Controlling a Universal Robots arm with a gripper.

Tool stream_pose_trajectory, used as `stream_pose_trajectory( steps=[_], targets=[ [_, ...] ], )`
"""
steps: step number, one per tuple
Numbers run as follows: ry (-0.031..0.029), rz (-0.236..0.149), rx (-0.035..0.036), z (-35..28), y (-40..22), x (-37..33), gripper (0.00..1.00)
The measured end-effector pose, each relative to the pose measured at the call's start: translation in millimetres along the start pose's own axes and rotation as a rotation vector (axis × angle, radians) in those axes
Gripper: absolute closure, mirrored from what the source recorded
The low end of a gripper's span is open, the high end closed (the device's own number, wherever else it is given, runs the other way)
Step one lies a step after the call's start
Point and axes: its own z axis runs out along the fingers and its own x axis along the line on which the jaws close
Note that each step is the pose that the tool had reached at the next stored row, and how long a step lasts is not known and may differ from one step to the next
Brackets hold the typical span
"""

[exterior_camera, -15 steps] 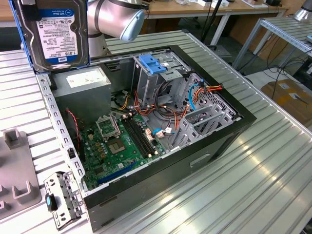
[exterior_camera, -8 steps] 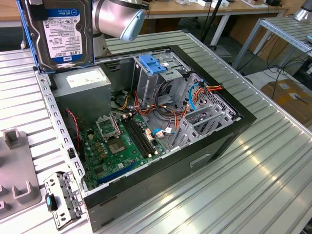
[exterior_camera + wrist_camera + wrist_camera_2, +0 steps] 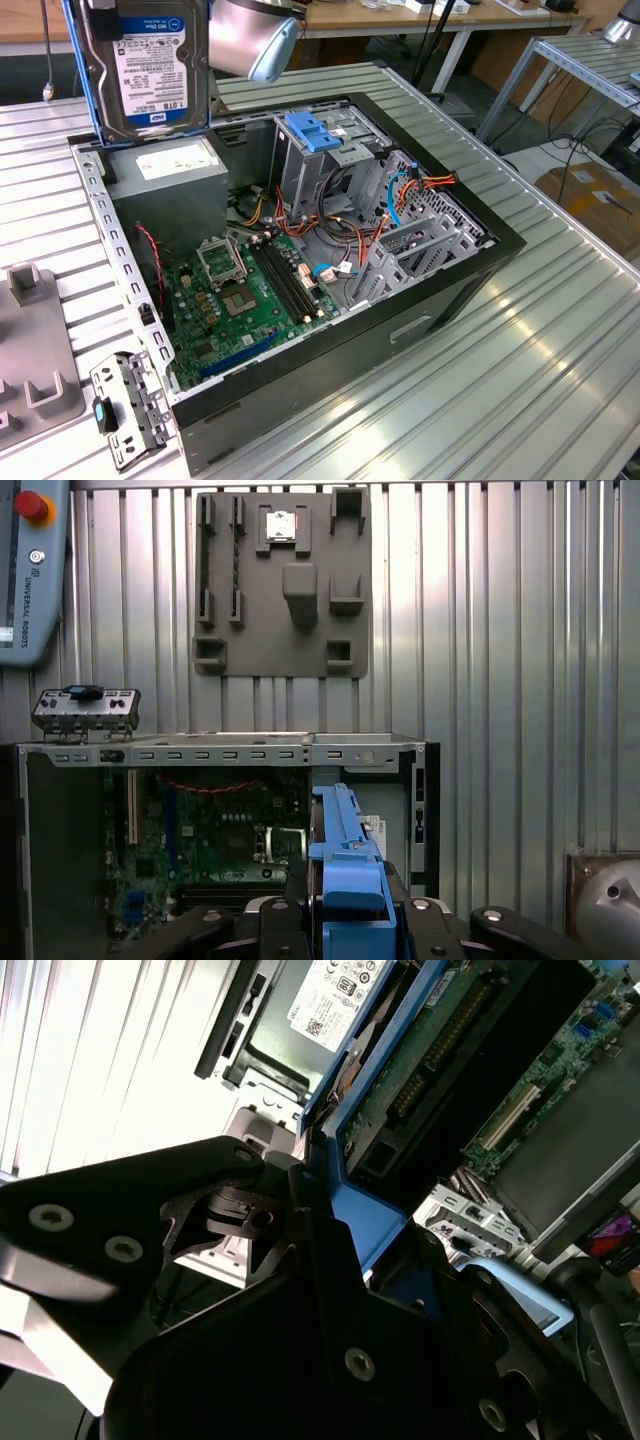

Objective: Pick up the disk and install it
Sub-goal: 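Pick up the disk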

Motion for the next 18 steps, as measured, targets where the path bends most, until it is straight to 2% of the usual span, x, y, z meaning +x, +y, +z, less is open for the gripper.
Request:
stream_pose_trajectory(
  steps=[5,18],
  targets=[
    [0.0,0.0,0.0,0.1,-9.5,-0.2,0.63],
    [0.0,0.0,0.0001,0.2,-10.2,-0.2,0.63]
  ],
)
